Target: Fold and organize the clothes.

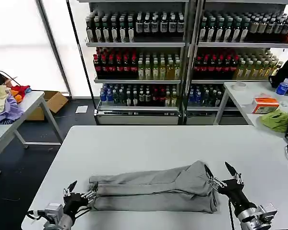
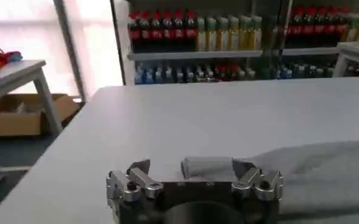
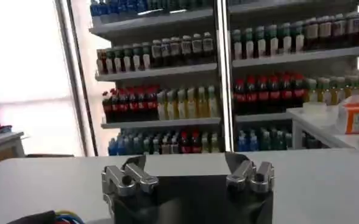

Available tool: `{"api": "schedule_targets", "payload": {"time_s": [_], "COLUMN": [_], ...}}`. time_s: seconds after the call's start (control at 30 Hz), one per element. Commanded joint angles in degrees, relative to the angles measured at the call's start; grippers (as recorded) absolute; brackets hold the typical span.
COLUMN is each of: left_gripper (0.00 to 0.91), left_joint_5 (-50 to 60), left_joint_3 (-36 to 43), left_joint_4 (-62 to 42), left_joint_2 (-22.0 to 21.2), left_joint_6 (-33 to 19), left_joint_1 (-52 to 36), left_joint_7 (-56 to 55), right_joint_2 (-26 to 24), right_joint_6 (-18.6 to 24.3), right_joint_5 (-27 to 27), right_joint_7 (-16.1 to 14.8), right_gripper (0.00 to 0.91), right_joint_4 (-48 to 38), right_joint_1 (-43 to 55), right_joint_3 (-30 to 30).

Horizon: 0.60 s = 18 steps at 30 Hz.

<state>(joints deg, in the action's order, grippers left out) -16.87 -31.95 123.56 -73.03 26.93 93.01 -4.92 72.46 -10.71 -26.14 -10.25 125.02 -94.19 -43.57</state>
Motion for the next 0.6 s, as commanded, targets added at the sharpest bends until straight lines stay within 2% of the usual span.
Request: {"api": "schedule_targets", "payload": {"time_s": [0.03,0.1,0.2,0.23,0.27,0.4,0.43,0.5,0.6], "left_gripper": [0.907,0.907,0.474,0.292,0.202,0.091,0.091,0.02,0.01], "left_joint_5": [5.5,5.4,4.0,3.9,3.8,3.8,3.8,3.8,3.7], "left_joint_3": [5.9,5.5,5.0,5.0,4.9,5.1,5.4,5.5,5.5], "left_joint_4": [-3.3,-3.9,-3.5,-3.3,-3.3,-3.9,-3.8,-3.8,-2.9], "left_joint_2": [-6.3,-6.2,-6.3,-6.4,-6.6,-7.5,-7.7,-8.2,-8.6], "left_joint_6": [-2.2,-2.4,-2.4,-2.4,-2.5,-2.6,-2.7,-2.8,-3.4], "left_joint_1": [0.0,-0.1,-0.1,0.0,0.0,0.8,1.3,1.8,2.8], "left_joint_7": [-5.4,-5.7,-5.4,-5.5,-5.5,-5.4,-5.2,-4.7,-3.0], "right_joint_2": [0.7,0.8,0.8,0.8,0.8,0.7,0.7,0.6,0.6], "right_joint_6": [1.5,1.4,1.6,1.6,1.5,1.6,1.6,1.5,1.4], "right_joint_5": [0.9,0.8,1.5,1.2,0.9,0.7,0.6,0.2,-0.1], "right_joint_7": [-0.8,-0.8,-1.1,-1.0,-1.0,-1.0,-1.0,-0.9,-0.8], "right_gripper": [0.907,0.907,0.907,0.907,0.907,0.907,0.907,0.907,0.907], "right_joint_4": [0.3,0.7,1.4,1.6,2.0,2.9,3.0,3.3,3.5], "right_joint_1": [-0.8,-0.8,-1.1,-1.3,-1.5,-1.8,-1.7,-1.5,-1.4], "right_joint_3": [-0.3,-0.4,-0.6,-0.6,-0.7,-0.8,-0.8,-0.9,-1.0]}}
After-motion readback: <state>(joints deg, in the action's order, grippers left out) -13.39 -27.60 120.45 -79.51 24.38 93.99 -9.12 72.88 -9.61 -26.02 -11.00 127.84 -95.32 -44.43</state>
